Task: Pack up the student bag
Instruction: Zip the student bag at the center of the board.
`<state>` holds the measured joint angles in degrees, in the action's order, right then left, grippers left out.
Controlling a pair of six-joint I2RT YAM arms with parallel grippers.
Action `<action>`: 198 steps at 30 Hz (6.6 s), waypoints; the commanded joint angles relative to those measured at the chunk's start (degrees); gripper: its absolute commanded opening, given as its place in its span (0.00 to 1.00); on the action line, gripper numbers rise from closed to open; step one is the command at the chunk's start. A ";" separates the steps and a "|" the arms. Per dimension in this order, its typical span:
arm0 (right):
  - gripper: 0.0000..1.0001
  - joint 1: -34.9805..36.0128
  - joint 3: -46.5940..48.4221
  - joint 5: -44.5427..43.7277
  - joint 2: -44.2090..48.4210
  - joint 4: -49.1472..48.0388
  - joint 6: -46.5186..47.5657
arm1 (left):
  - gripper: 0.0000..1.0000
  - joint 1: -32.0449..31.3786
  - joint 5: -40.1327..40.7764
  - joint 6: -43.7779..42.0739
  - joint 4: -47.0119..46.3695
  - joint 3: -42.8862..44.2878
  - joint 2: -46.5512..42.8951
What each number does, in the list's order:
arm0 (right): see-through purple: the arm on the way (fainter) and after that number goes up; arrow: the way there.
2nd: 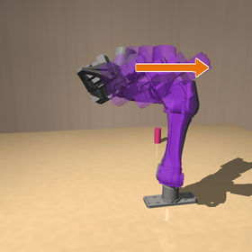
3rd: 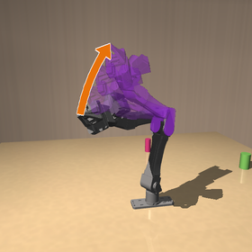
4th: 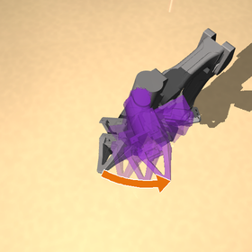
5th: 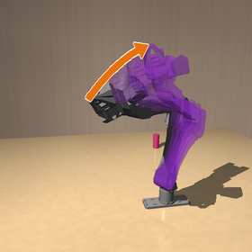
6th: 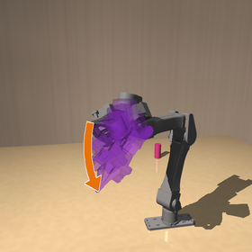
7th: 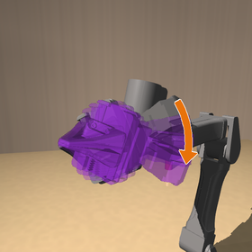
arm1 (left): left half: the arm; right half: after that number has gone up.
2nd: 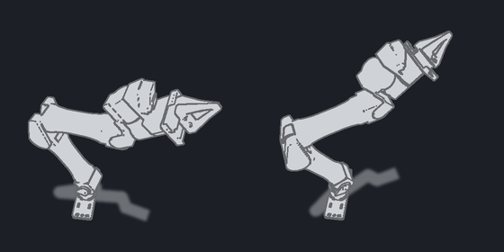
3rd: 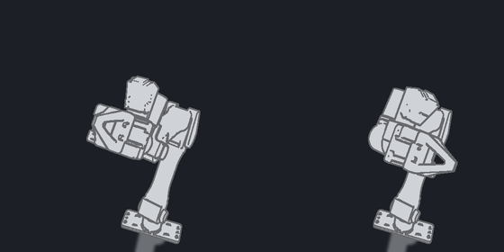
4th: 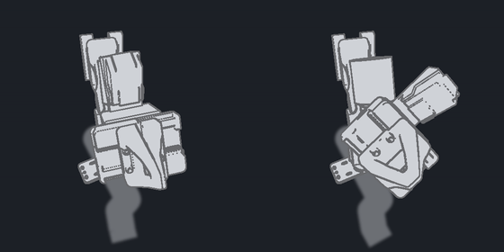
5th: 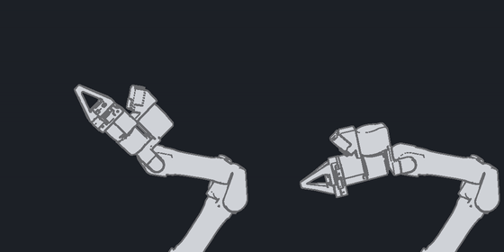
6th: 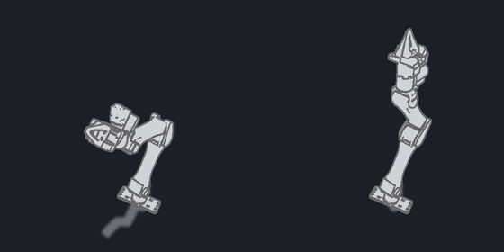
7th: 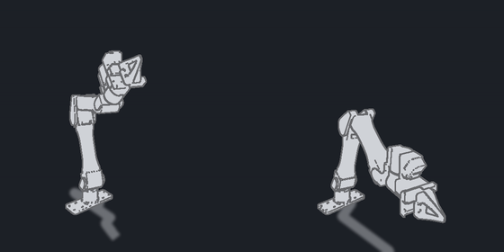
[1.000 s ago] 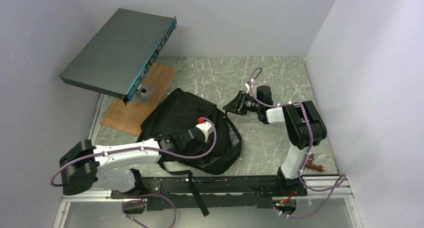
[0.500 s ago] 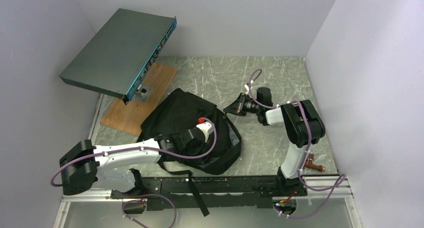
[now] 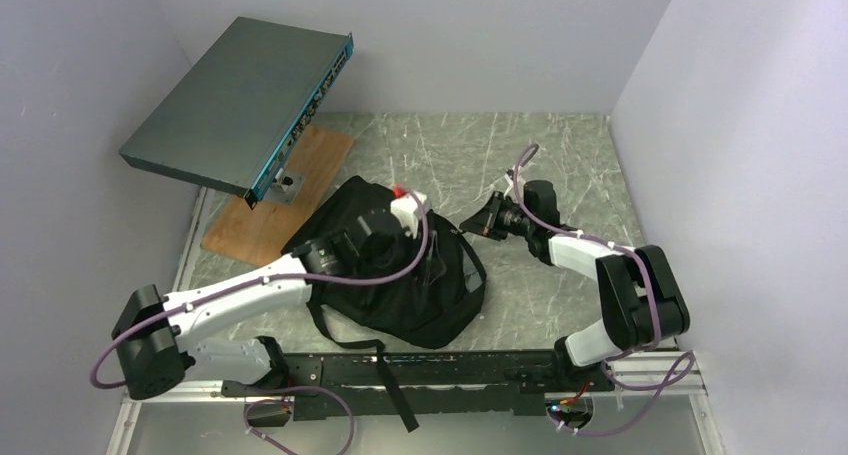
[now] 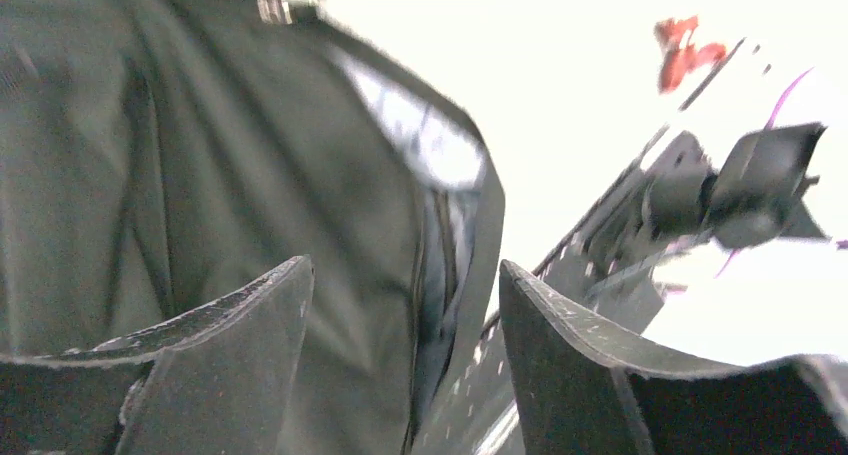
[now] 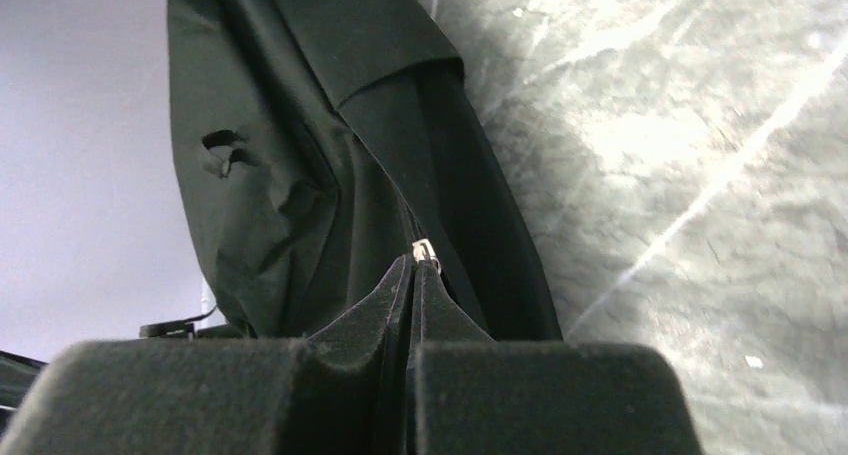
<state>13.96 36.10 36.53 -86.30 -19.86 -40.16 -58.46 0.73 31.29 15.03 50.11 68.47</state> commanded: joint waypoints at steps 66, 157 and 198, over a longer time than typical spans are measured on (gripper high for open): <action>0.00 25.37 -0.64 -23.03 44.15 32.72 -20.98 | 0.40 -12.82 15.81 -9.48 -72.43 -27.63 3.86; 0.00 -6.05 20.82 -12.56 0.03 38.22 14.02 | 0.00 -12.91 -5.83 -9.39 -33.61 -19.21 4.39; 0.00 15.31 -15.57 -7.65 33.10 22.95 -18.09 | 0.50 -14.05 -21.61 -6.60 -34.32 -9.28 15.29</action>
<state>29.10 20.43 27.86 -55.05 11.60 -59.44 -71.66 -13.63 18.59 -18.96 41.10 84.25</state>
